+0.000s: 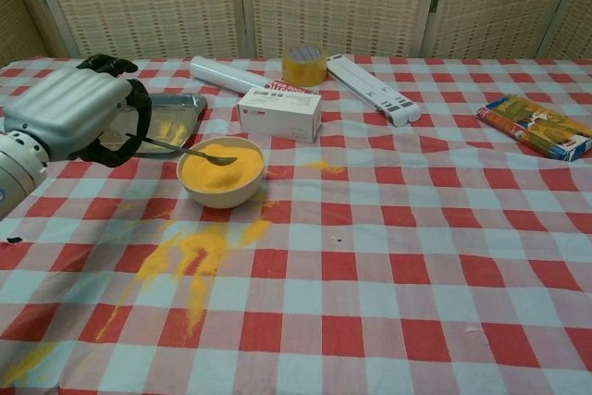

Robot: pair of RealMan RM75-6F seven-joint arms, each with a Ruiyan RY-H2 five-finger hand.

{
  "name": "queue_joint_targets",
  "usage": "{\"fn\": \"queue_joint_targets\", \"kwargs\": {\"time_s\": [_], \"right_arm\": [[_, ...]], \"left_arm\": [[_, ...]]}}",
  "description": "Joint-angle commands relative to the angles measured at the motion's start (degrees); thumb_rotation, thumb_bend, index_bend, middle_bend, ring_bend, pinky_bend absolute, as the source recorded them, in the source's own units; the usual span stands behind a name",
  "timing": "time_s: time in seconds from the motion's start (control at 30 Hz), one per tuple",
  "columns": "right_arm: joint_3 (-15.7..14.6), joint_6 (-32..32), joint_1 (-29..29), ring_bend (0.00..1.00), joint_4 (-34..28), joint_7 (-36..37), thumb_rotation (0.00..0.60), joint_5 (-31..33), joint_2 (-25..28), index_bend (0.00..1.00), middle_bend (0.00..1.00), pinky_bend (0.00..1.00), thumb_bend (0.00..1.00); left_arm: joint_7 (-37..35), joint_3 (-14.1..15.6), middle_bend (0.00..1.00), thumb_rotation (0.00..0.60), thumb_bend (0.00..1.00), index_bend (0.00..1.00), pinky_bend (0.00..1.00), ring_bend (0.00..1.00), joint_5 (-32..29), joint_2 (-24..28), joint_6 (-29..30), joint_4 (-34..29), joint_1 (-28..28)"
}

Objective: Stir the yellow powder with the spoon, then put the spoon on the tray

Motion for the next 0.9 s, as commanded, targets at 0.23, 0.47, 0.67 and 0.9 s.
{"fn": "queue_joint_targets", "kwargs": {"time_s": [0.23, 0.47, 0.67, 0.9], "right_arm": [[0.0, 0.3, -0.1, 0.00, -0.1, 0.2, 0.600, 0.0, 0.2, 0.00, 0.00, 0.00, 0.18], [0.1, 0.3, -0.1, 0.00, 0.2, 0.7, 0.600, 0.1, 0.3, 0.00, 0.00, 0.00, 0.18], [0.2, 0.3, -0.1, 0.00, 0.2, 0.8, 0.600, 0.2, 0.3, 0.00, 0.00, 0.00, 0.18], [0.3, 0.0, 0.0, 0.00, 0.3, 0.4, 0.600, 0.7, 0.1, 0.00, 0.00, 0.00, 0.18]], "left_arm": [[13.4, -2.1, 0.31, 0.600, 0.74, 0.87, 0.00, 0.06, -10.4, 4.9, -5.8, -8.9, -3.1], [21.9, -1.4, 0.32, 0.600, 0.74, 0.87, 0.00, 0.07, -16.8, 5.6, -5.8, -10.7, -5.3], [23.0, -0.3, 0.32, 0.600, 0.74, 0.87, 0.00, 0.07, -18.6, 5.8, -5.2, -11.1, -6.5], [23.1, -0.8, 0.33, 0.600, 0.75, 0.87, 0.00, 0.08, -22.1, 5.6, -6.2, -9.9, -8.6]]}}
